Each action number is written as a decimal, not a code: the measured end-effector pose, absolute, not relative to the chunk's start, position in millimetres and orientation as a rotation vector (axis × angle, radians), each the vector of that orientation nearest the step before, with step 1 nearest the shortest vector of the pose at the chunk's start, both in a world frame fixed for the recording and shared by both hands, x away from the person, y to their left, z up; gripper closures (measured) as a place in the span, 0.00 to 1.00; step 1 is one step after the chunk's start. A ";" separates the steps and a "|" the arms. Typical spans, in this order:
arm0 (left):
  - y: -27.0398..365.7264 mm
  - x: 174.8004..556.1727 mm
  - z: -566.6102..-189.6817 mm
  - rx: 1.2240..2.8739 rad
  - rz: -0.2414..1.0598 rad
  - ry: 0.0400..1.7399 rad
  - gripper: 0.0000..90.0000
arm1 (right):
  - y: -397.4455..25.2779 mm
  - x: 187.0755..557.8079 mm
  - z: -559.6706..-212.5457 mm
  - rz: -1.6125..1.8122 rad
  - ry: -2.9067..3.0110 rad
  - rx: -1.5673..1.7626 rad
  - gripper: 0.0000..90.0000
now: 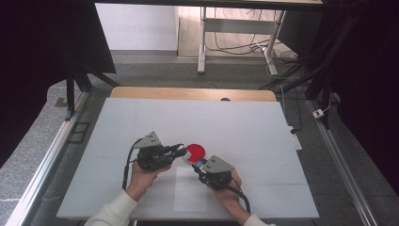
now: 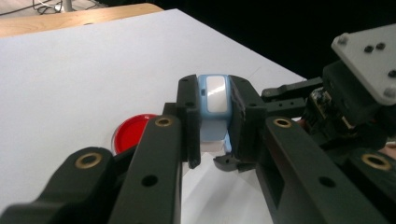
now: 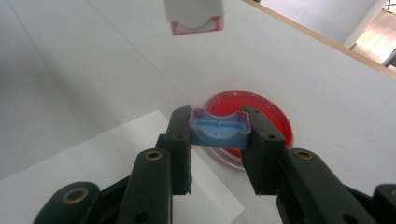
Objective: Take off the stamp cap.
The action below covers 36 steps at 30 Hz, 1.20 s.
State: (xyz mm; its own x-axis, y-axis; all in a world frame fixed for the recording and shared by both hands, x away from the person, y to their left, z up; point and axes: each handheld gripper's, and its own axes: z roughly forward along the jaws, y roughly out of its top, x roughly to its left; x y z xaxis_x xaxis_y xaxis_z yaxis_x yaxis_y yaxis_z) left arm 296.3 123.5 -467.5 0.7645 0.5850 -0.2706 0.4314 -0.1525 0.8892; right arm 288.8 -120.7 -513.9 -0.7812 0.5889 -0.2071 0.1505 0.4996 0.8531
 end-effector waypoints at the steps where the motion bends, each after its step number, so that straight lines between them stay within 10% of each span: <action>1: 123.0 296.5 -468.0 1.785 0.155 0.795 0.85 | -121.3 289.0 -513.9 1.227 2.266 0.612 0.72; 36: 130.2 299.4 -468.0 1.784 0.159 0.817 0.84 | -214.6 285.8 -503.6 1.252 2.234 0.741 0.72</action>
